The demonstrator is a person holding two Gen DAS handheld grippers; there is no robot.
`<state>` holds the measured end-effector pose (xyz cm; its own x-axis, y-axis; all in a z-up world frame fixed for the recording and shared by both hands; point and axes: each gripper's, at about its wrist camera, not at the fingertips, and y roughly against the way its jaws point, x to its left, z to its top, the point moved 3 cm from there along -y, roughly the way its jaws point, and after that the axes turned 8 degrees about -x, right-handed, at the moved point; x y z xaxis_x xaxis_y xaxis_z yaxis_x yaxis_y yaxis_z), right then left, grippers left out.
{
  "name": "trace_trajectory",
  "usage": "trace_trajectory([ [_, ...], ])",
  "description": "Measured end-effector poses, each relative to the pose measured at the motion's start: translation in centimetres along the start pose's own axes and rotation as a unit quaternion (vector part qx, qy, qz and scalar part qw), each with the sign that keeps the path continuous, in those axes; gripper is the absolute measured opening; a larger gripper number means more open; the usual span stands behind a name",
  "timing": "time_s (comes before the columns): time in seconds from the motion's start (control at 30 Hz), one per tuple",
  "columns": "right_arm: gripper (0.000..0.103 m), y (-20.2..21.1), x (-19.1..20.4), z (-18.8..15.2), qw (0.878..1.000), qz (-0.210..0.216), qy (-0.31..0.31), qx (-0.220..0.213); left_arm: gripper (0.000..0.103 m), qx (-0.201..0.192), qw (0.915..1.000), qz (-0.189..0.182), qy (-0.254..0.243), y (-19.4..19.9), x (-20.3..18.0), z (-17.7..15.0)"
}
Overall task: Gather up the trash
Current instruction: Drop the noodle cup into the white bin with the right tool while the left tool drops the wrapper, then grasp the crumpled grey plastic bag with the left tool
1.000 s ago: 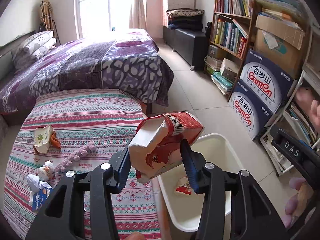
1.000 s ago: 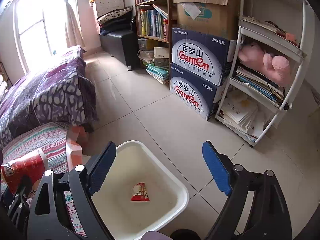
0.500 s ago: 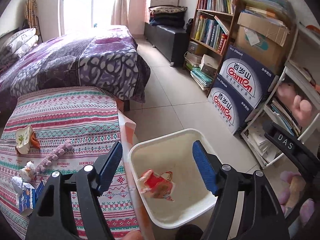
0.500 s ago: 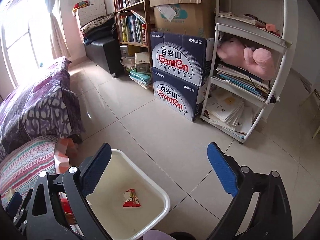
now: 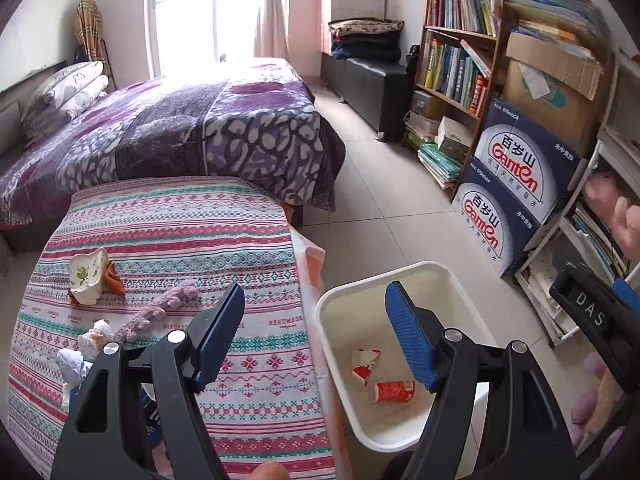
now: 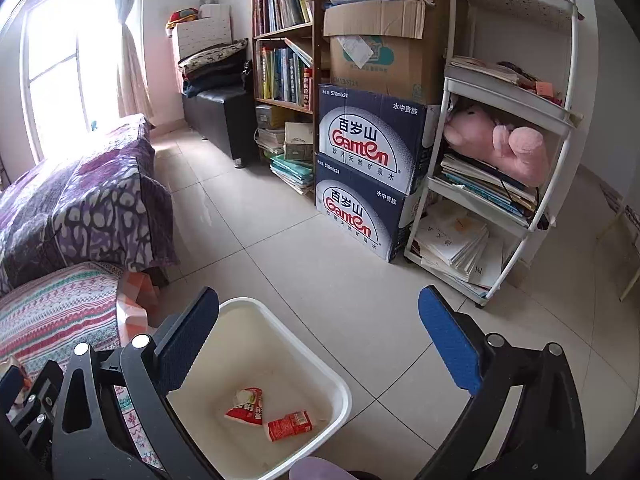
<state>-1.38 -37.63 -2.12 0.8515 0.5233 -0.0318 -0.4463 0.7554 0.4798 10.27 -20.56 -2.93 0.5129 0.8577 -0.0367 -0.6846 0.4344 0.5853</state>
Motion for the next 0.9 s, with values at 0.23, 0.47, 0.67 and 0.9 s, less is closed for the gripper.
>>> trace_trajectory([
  [0.23,0.096,1.1,3.3,-0.9,0.999,0.024,0.028,0.004,0.074,-0.005,0.9992,0.040,0.004,0.6,2.9,-0.4],
  [0.47,0.096,2.3,6.8,-1.9,0.997,0.049,0.056,0.005,0.079,0.000,0.9968,0.076,0.025,1.1,6.6,-0.8],
  [0.67,0.096,3.4,9.8,-2.9,0.994,0.073,0.079,0.009,0.082,0.008,0.9936,0.107,0.034,1.7,9.7,-1.3],
  [0.9,0.096,4.5,13.3,-4.3,0.989,0.104,0.099,0.026,0.084,0.038,0.9859,0.157,0.044,2.0,14.2,-3.2],
])
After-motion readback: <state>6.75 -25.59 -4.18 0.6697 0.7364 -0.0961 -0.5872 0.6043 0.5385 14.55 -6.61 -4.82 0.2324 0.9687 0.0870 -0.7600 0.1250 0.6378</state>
